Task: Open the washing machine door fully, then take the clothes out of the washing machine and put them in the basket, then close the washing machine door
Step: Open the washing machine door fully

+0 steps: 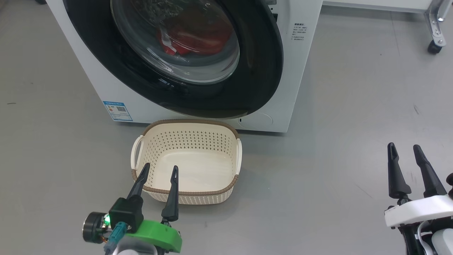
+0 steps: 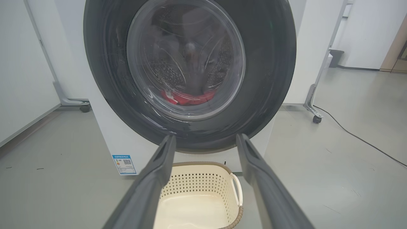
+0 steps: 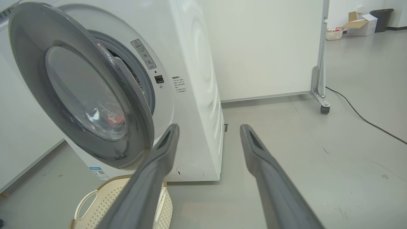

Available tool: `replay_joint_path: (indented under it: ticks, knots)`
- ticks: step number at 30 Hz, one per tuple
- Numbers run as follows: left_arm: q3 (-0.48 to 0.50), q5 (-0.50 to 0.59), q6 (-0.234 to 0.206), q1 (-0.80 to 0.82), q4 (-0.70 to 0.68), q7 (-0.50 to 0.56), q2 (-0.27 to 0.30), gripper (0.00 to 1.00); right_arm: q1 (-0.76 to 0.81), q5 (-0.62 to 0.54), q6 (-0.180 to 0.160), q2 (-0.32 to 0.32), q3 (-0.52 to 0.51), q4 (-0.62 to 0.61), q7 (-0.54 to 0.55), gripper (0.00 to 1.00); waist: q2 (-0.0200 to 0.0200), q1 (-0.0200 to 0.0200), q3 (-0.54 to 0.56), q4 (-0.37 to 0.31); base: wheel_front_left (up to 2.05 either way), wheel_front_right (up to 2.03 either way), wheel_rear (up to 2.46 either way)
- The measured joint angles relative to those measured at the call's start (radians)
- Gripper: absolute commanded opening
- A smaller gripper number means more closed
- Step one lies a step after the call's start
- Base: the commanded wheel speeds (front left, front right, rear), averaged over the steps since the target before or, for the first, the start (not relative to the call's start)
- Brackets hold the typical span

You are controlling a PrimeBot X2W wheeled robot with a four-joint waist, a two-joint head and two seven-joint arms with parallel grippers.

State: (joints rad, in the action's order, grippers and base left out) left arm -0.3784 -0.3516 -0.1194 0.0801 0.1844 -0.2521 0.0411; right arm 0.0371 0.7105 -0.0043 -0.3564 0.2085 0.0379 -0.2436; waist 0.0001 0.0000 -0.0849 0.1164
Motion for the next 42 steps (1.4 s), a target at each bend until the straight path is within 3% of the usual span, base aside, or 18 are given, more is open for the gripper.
replay_joint_path:
  ticks: [42]
  knots:
    - [-0.019,0.000,0.000,-0.001,-0.004,0.000,0.000,1.00,0.016,-0.009,0.003,0.009,-0.037,-0.014,-0.008,1.00,0.0000,0.0000,-0.031,0.008,0.00,0.00,0.00]
